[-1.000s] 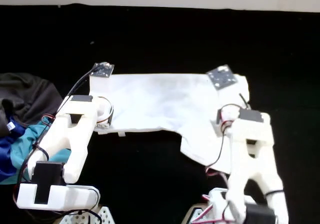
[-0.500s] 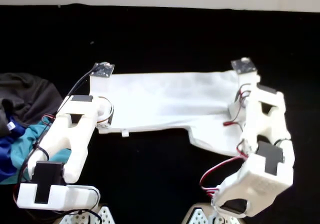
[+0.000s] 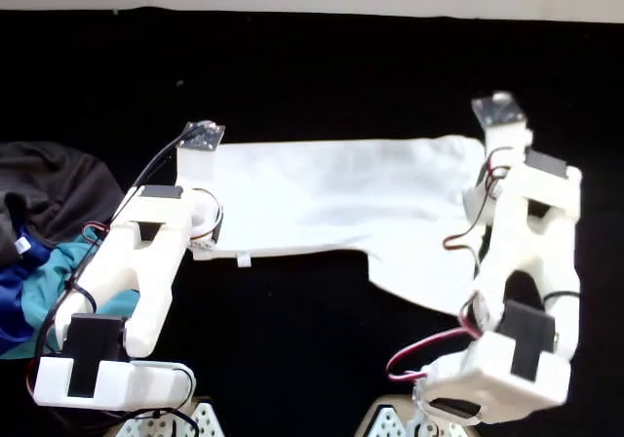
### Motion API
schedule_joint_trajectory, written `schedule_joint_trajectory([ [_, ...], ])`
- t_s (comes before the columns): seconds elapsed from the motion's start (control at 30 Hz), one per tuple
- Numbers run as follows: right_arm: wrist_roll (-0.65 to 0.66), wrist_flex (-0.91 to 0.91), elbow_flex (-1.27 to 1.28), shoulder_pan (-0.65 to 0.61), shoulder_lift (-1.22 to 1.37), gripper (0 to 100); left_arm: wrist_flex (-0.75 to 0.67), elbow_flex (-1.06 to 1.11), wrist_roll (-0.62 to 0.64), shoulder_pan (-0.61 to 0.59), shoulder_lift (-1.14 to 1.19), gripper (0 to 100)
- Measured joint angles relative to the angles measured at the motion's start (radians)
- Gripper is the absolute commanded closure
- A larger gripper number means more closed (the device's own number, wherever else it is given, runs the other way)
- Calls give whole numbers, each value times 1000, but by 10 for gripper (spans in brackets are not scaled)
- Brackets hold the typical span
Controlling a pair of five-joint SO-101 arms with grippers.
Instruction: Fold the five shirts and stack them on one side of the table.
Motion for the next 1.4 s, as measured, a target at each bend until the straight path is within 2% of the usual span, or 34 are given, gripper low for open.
schedule_joint_trajectory([
  [0.2, -98, -74, -166, -55, 68, 987, 0, 0, 0, 0, 0, 992],
  [0.57, -180, -86, -761, -74, 712, 987, -3, 0, 0, 0, 0, 992],
  [0.8, -180, -63, -1049, -51, 919, 987, -3, 0, 0, 0, 0, 992],
  [1.07, -180, 186, -1369, -23, 930, 987, -3, 0, 0, 0, 0, 992],
  [1.4, -180, 669, -1735, -29, 930, 983, -5, 0, 0, 0, 0, 992],
])
